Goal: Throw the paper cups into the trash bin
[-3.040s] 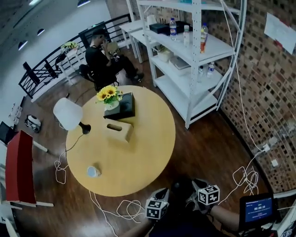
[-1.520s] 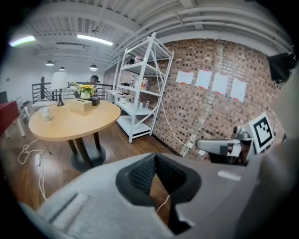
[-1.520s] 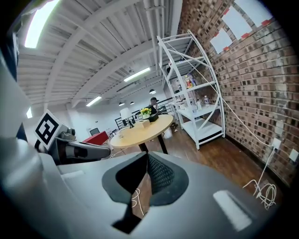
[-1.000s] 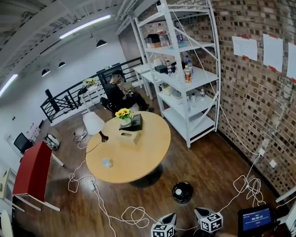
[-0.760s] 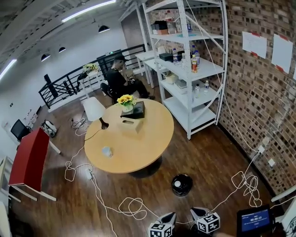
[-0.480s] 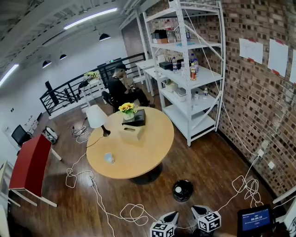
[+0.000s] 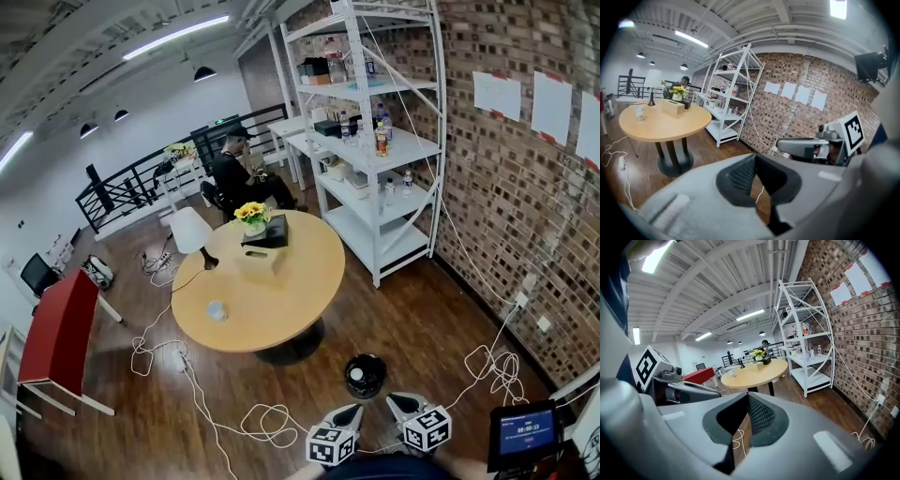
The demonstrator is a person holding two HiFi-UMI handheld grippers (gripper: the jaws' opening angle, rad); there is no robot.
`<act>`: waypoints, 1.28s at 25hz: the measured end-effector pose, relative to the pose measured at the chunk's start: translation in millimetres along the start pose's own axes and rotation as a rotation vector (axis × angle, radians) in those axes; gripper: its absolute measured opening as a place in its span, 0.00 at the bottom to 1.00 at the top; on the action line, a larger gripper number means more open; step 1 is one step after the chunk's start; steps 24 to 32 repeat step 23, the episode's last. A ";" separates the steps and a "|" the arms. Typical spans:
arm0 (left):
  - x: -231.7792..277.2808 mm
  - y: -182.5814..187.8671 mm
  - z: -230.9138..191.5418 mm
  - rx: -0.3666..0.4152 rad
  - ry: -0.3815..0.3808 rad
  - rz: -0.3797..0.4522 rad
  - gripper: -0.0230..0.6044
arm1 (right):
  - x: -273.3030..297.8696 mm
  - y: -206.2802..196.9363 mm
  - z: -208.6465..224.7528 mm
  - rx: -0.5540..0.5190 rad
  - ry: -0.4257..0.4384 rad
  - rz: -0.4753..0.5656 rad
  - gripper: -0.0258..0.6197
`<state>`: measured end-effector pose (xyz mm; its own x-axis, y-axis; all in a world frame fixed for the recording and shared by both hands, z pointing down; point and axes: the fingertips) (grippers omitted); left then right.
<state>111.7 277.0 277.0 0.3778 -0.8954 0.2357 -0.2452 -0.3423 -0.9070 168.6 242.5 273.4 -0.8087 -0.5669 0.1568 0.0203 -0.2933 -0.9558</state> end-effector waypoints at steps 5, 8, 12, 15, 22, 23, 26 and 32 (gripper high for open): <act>1.4 1.8 0.7 -0.006 0.010 -0.003 0.04 | -1.5 -0.3 4.7 0.015 -0.007 -0.014 0.06; 3.1 -4.7 0.9 -0.016 0.014 -0.019 0.04 | -1.1 -10.2 6.1 0.030 -0.001 -0.039 0.06; 1.4 -17.5 -3.3 -0.032 0.022 -0.043 0.04 | 1.4 -25.4 4.0 0.047 0.009 -0.073 0.06; -3.9 -19.3 -1.9 -0.038 0.032 -0.045 0.04 | -0.5 -27.5 -1.2 0.047 0.021 -0.087 0.06; -1.0 -16.9 -2.5 -0.041 0.050 -0.044 0.04 | 2.9 -25.4 -0.5 0.042 0.045 -0.100 0.06; 0.2 -16.5 -2.4 -0.039 0.050 -0.044 0.04 | 3.3 -25.0 0.9 0.041 0.046 -0.101 0.06; 0.2 -16.5 -2.4 -0.039 0.050 -0.044 0.04 | 3.3 -25.0 0.9 0.041 0.046 -0.101 0.06; 0.2 -16.5 -2.4 -0.039 0.050 -0.044 0.04 | 3.3 -25.0 0.9 0.041 0.046 -0.101 0.06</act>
Point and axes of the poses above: the fingertips, and each gripper's own axes: x forward along the fingers, z to its right, y out of its top, and after that the axes turned 12 degrees about z, right-handed
